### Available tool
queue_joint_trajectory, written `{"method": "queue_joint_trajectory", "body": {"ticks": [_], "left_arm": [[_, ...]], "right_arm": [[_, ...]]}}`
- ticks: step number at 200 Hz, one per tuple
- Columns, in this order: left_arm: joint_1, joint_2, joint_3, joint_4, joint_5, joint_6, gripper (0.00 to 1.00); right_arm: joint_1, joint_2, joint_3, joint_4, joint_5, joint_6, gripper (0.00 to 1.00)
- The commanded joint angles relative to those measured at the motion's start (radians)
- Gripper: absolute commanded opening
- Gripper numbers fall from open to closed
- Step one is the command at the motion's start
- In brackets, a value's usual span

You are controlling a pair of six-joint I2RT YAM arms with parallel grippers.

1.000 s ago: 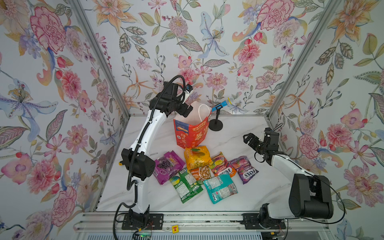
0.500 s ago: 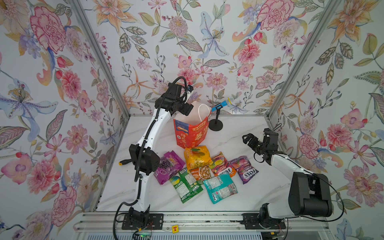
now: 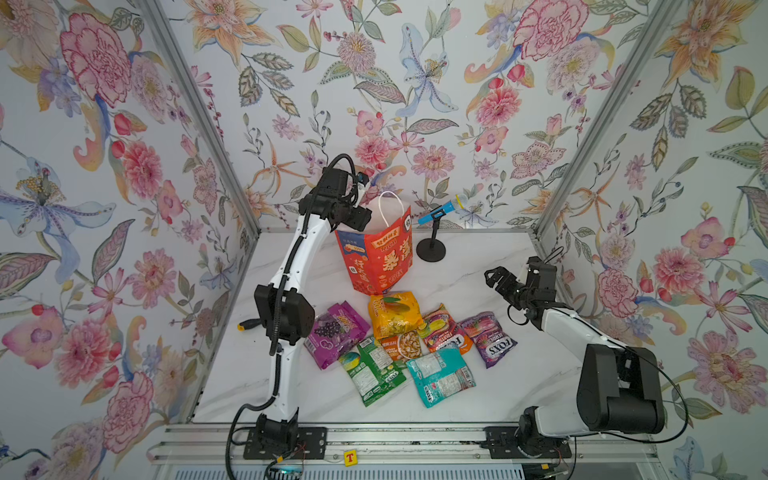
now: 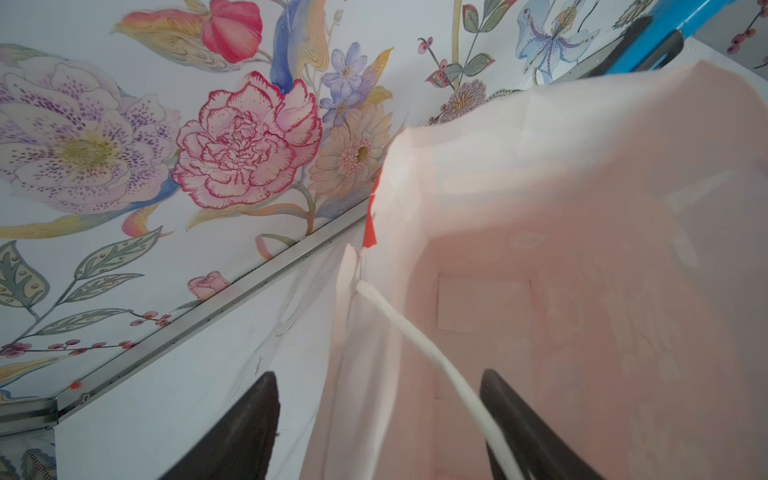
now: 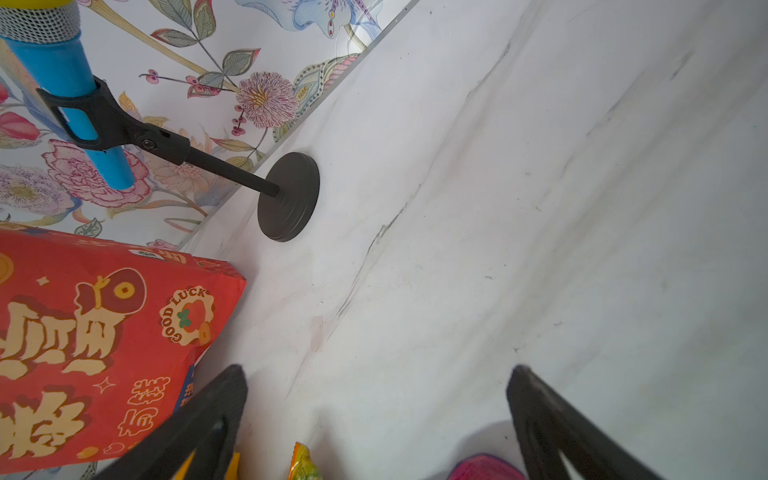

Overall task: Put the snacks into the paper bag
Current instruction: 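Grasp the paper bag's near rim with the left gripper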

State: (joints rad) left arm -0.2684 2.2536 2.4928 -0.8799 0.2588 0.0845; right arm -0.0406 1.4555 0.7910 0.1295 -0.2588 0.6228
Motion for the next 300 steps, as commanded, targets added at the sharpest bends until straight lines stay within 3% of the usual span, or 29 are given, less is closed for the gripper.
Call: {"method": "queue_joint_trajectory", "body": {"ticks": [1,70,136,215,263,300], "left_arm": [[0.003,0.015,0.031,-0.026,0.039,-0.026,0.75],[0.004,-0.032,0.029,-0.007,0.097,-0.059,0.59],[0.006,-0.081,0.009,-0.05,0.084,-0.05,0.41],[0.007,-0.07,-0.017,-0.097,0.102,-0.051,0.33],[0.006,-0.107,-0.049,-0.097,0.102,-0.044,0.13],[0.006,-0.162,-0.131,-0.09,0.086,-0.042,0.07]], "right_arm": [[0.004,0.022,0.017,0.012,-0.017,0.015,1.0],[0.004,0.048,0.03,0.028,-0.026,0.034,1.0],[0.001,0.049,0.011,0.044,-0.032,0.04,1.0],[-0.01,0.026,-0.011,0.049,-0.041,0.043,1.0],[-0.015,0.01,-0.024,0.048,-0.042,0.045,1.0],[-0.015,0.006,-0.027,0.05,-0.044,0.045,1.0]]}}
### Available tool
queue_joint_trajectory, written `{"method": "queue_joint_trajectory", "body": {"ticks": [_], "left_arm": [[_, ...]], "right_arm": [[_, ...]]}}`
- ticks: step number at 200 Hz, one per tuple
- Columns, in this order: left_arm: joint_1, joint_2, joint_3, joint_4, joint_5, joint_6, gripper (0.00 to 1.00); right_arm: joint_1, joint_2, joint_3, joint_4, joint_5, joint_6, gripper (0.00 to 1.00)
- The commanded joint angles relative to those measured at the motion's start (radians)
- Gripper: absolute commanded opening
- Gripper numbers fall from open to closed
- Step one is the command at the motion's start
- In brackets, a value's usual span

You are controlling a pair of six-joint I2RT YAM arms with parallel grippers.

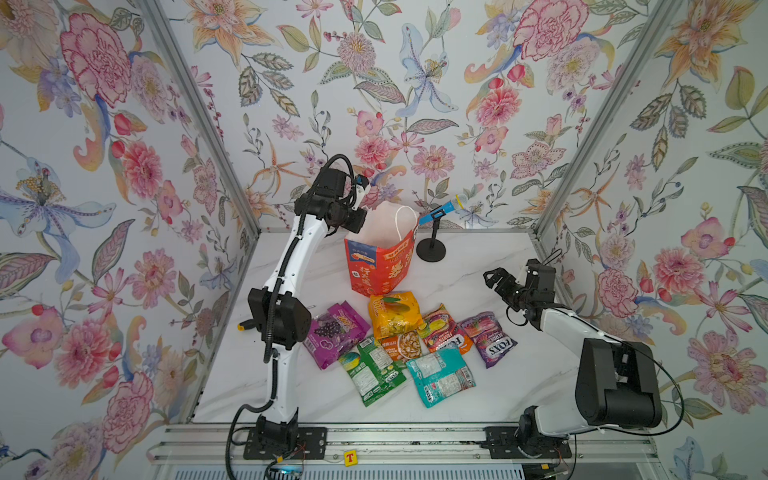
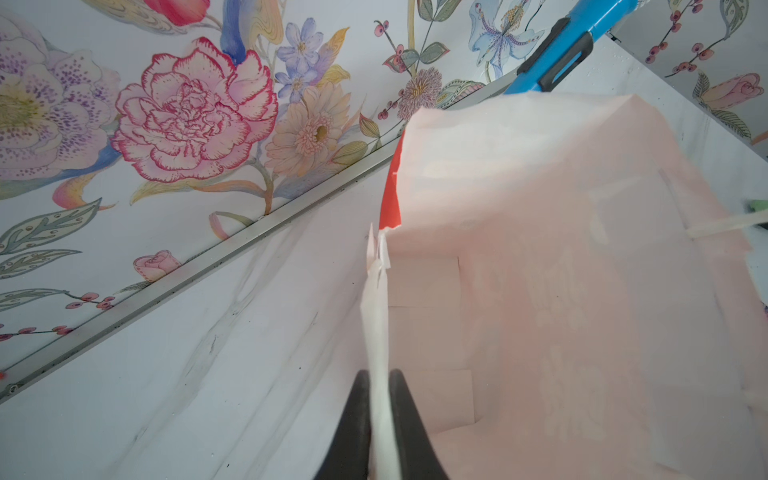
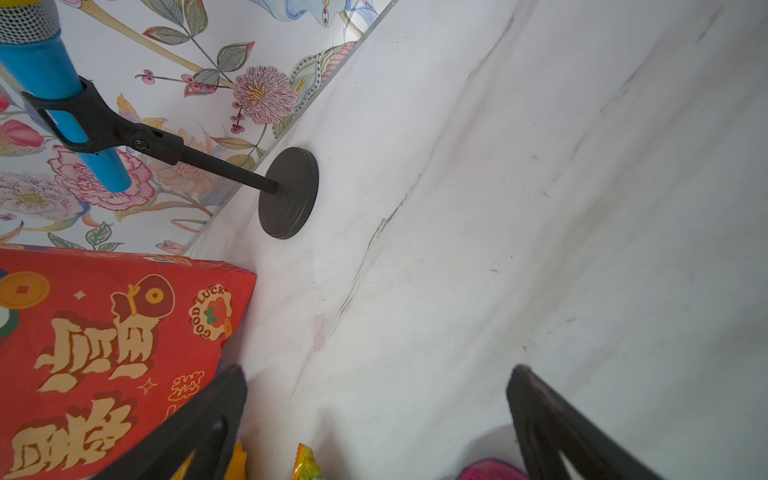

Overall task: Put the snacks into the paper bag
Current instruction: 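Grasp the paper bag's near rim with the left gripper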

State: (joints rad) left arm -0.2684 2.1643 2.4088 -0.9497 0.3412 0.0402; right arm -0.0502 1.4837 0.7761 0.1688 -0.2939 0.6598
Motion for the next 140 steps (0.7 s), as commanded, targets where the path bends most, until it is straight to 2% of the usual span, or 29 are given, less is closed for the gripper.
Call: {"method": "queue_joint_trajectory", "body": {"ticks": [1,17,76,107,140], "left_arm": [[0.006,-0.074,-0.049,-0.02,0.002,0.003,0.07],[0.006,-0.098,-0.085,-0.011,-0.017,-0.002,0.03],[0.012,-0.18,-0.185,0.045,-0.042,-0.036,0.0],[0.023,-0.234,-0.302,0.123,-0.069,-0.077,0.0],[0.038,-0.326,-0.473,0.268,-0.011,-0.129,0.0]], "right_arm": [[-0.005,-0.023,-0.011,0.009,-0.009,0.008,1.0],[-0.005,-0.025,-0.007,0.005,-0.013,0.008,1.0],[0.052,-0.027,0.043,-0.069,-0.003,-0.023,0.99],[0.145,-0.013,0.078,-0.113,0.002,-0.036,0.97],[0.267,0.007,0.119,-0.179,-0.016,-0.054,0.95]]}}
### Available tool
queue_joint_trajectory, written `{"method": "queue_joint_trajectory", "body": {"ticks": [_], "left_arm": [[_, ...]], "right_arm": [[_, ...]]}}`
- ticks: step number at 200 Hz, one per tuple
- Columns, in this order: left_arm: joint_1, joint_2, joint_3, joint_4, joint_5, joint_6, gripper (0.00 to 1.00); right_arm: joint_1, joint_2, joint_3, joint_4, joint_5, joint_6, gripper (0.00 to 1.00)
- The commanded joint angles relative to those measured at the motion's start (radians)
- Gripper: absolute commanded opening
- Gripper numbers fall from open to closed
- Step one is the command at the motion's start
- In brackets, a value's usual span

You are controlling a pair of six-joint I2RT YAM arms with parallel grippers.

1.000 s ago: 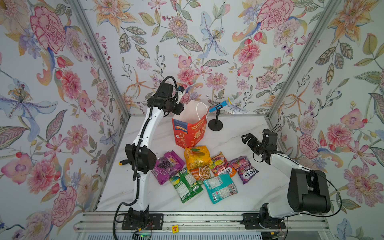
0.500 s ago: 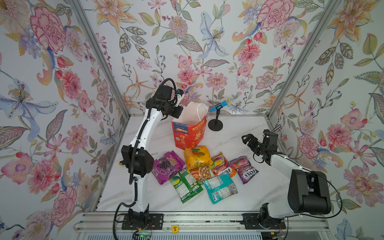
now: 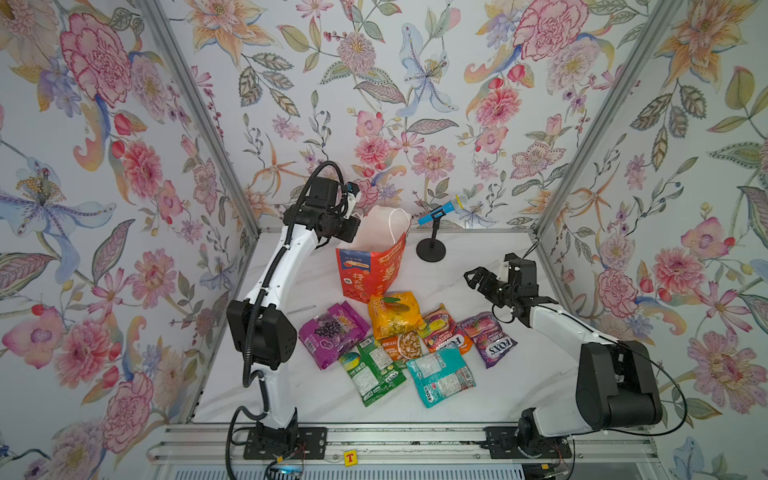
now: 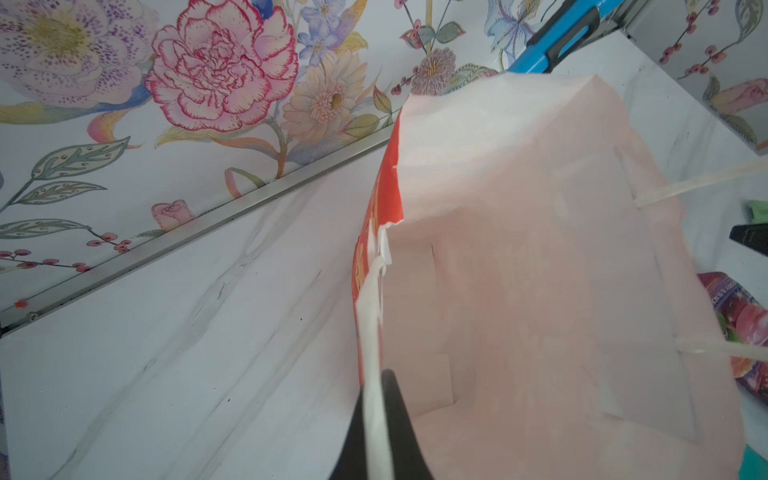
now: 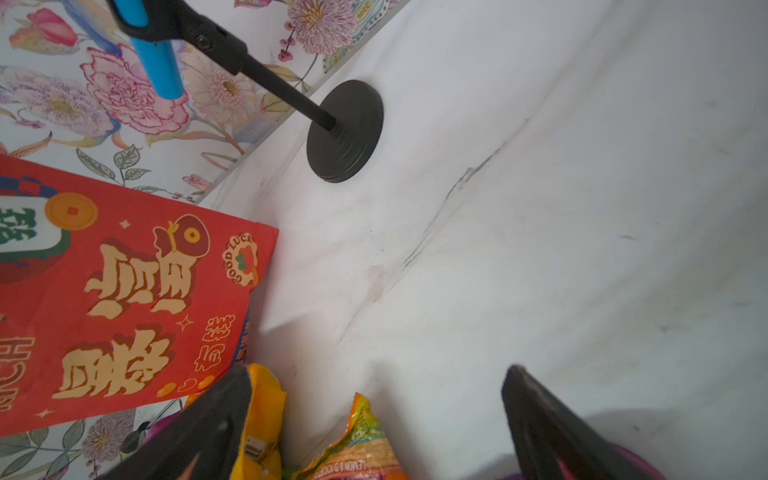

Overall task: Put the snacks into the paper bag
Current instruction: 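Grasp the paper bag's near rim with the left gripper, then lower the right gripper onto the yellow snack bag and grasp it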

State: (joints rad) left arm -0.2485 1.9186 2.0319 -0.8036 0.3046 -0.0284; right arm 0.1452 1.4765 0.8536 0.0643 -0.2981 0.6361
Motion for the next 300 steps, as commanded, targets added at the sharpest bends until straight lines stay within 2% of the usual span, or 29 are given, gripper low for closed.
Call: {"method": "queue_joint_trajectory", "body": {"ticks": [1,38,73,102,139,172,197,258,300], "left_arm": [[0.019,-0.084,-0.101,0.127,0.027,-0.063,0.0],[0.035,-0.154,-0.23,0.25,0.076,-0.101,0.0],[0.062,-0.162,-0.257,0.277,0.155,-0.148,0.0],[0.065,-0.153,-0.263,0.267,0.171,-0.165,0.0],[0.064,-0.163,-0.295,0.27,0.166,-0.17,0.0],[0.067,-0.176,-0.324,0.276,0.165,-0.166,0.0],[0.069,-0.185,-0.343,0.286,0.162,-0.174,0.0],[0.068,-0.212,-0.38,0.368,0.214,-0.236,0.0],[0.072,-0.237,-0.426,0.415,0.223,-0.27,0.0]], "right_arm": [[0.075,0.014,0.042,-0.075,-0.014,-0.03,0.95],[0.193,0.051,0.079,-0.118,-0.069,-0.018,0.93],[0.284,0.11,0.088,-0.083,-0.117,0.032,0.9],[0.348,0.185,0.124,-0.065,-0.122,0.051,0.88],[0.398,0.265,0.18,-0.08,-0.118,0.054,0.87],[0.412,0.297,0.194,-0.074,-0.112,0.06,0.8],[0.414,0.295,0.189,-0.06,-0.095,0.068,0.63],[0.412,0.238,0.178,-0.009,-0.081,0.081,0.0],[0.412,0.091,0.209,-0.017,-0.032,0.08,0.0]]}}
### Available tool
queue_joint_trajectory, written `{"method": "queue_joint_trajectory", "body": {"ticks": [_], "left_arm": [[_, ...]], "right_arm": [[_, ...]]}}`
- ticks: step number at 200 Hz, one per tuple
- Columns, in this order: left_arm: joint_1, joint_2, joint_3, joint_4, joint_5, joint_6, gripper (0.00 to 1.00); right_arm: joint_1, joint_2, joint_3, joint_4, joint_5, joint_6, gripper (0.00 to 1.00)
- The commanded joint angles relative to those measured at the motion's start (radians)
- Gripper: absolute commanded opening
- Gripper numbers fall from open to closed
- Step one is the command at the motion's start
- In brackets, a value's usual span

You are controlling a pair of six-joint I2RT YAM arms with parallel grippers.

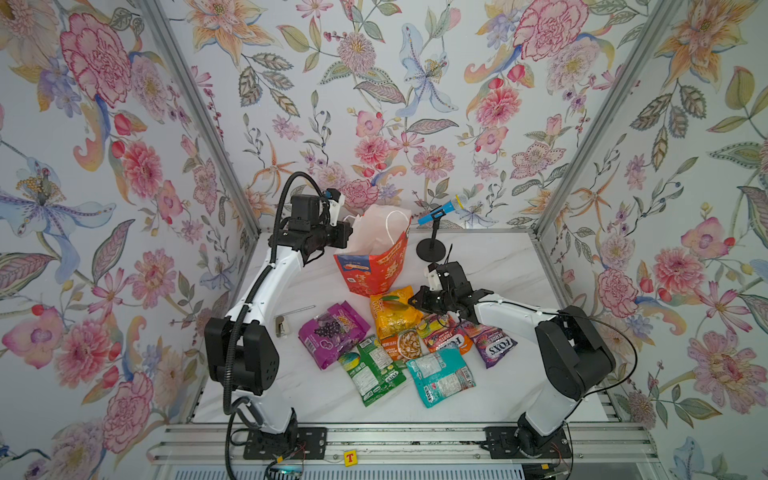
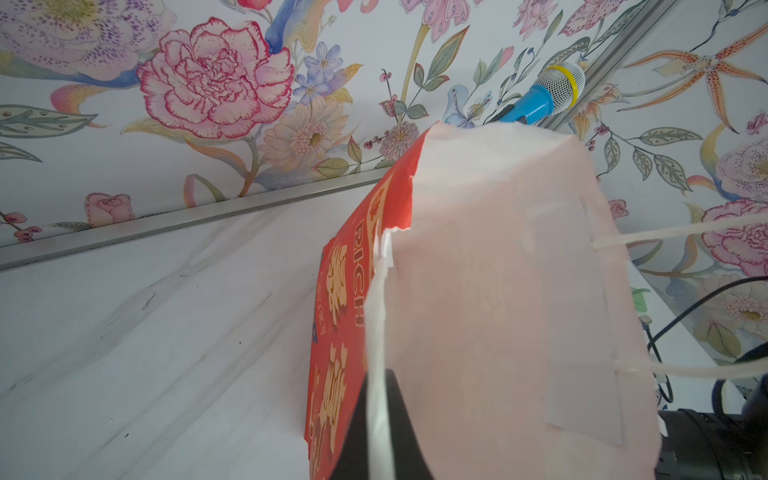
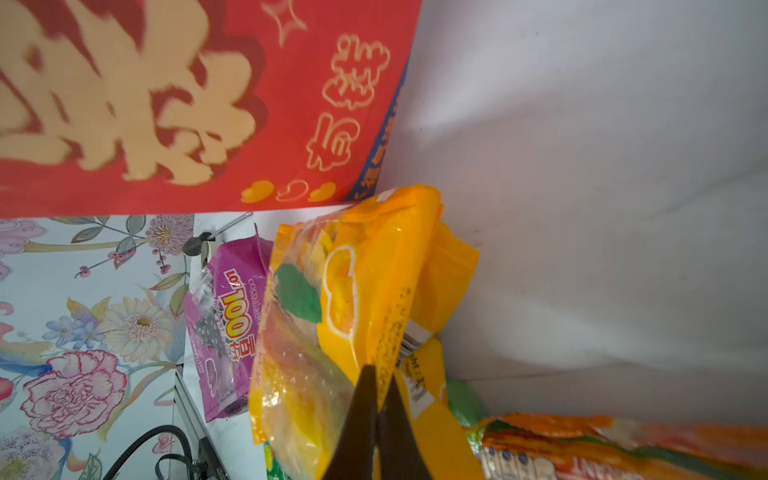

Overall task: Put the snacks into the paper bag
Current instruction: 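Lower the right gripper onto the yellow snack bag and grasp it, then lift the yellow snack bag with the right gripper above the paper bag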

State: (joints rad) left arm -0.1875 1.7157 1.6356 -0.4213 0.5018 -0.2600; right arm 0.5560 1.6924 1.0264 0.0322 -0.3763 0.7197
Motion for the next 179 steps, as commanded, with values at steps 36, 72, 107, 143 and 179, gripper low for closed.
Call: {"method": "queue_joint_trajectory", "body": {"ticks": [36,72,107,143,179], "left_arm": [[0.012,-0.04,-0.044,0.059,0.044,-0.069,0.0],[0.013,-0.054,-0.064,0.099,0.044,-0.139,0.0],[0.011,-0.061,-0.09,0.133,0.05,-0.23,0.0],[0.001,-0.079,-0.075,0.122,0.049,-0.287,0.0],[-0.031,-0.098,-0.03,0.047,0.047,-0.314,0.0]], "right_arm": [[0.008,-0.26,0.134,-0.08,0.13,-0.043,0.0],[0.039,-0.368,0.243,-0.18,0.269,-0.101,0.0],[0.056,-0.41,0.379,-0.192,0.367,-0.149,0.0],[0.084,-0.376,0.509,-0.183,0.381,-0.229,0.0],[0.084,-0.377,0.552,-0.187,0.399,-0.28,0.0]]}}
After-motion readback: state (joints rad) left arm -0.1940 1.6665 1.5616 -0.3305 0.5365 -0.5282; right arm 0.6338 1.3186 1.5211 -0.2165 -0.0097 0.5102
